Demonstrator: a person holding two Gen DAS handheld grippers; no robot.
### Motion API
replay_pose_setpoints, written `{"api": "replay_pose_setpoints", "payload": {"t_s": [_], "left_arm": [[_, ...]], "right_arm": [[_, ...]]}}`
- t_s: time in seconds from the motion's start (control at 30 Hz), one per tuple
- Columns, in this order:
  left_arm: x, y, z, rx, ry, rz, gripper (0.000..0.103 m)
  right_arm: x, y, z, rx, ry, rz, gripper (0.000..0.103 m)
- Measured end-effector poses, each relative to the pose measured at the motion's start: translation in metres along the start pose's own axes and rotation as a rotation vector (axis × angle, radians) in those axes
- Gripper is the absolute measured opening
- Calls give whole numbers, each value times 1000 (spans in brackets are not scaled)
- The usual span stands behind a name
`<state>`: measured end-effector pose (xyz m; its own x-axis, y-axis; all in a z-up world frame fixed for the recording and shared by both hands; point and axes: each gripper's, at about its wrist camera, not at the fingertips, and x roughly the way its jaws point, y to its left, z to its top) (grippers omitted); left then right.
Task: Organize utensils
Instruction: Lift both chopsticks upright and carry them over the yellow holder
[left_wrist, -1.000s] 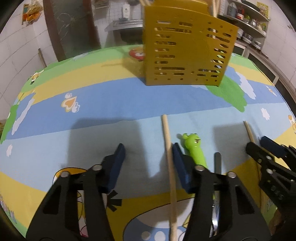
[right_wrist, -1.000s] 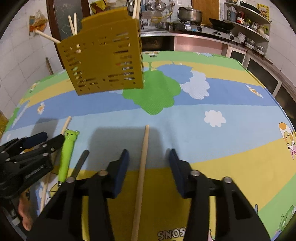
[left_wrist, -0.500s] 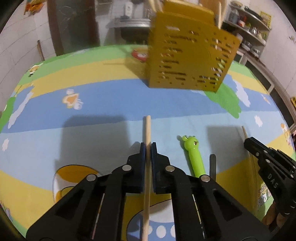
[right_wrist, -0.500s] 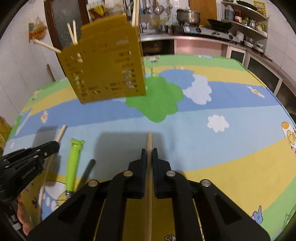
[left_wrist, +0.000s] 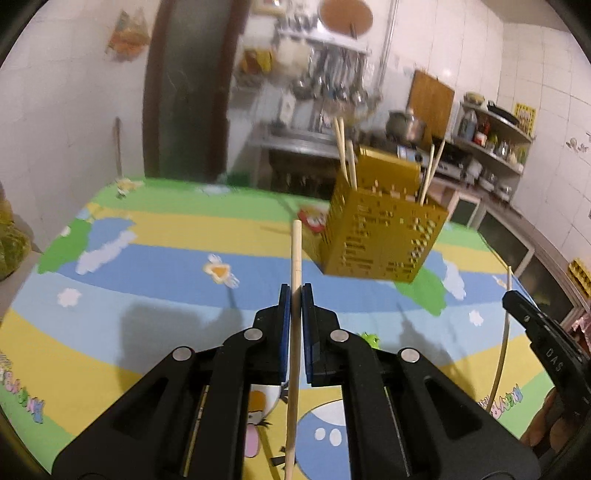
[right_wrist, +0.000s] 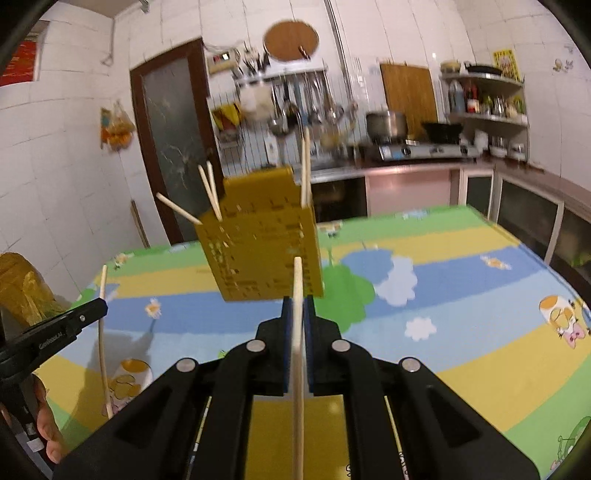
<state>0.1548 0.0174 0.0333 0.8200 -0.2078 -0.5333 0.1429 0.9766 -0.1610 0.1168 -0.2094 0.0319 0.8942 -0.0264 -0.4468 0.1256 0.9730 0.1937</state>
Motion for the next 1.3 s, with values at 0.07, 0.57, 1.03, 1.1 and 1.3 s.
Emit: {"api": "replay_pose_setpoints", "payload": {"t_s": [0.07,0.57,1.03,1.1,1.3], "left_arm": [[-11,2,-2,-1,-37,12,5],[-52,11,-17,-8,-166,9,5],[-65,-5,21,15,-224,-48,5],[-66,-13,35,44,-249,-49,5],[-64,-35,79,92,-320,-49,5]], "right_arm": [[-7,2,1,-9,-30,5,6],[-47,15,-7,-70,-192,-3,6],[-63,3,45,-46,-277,11,6],[-61,0,56,-36,-287,15,6],[-46,-3,94,-39,-323,20,6]]}}
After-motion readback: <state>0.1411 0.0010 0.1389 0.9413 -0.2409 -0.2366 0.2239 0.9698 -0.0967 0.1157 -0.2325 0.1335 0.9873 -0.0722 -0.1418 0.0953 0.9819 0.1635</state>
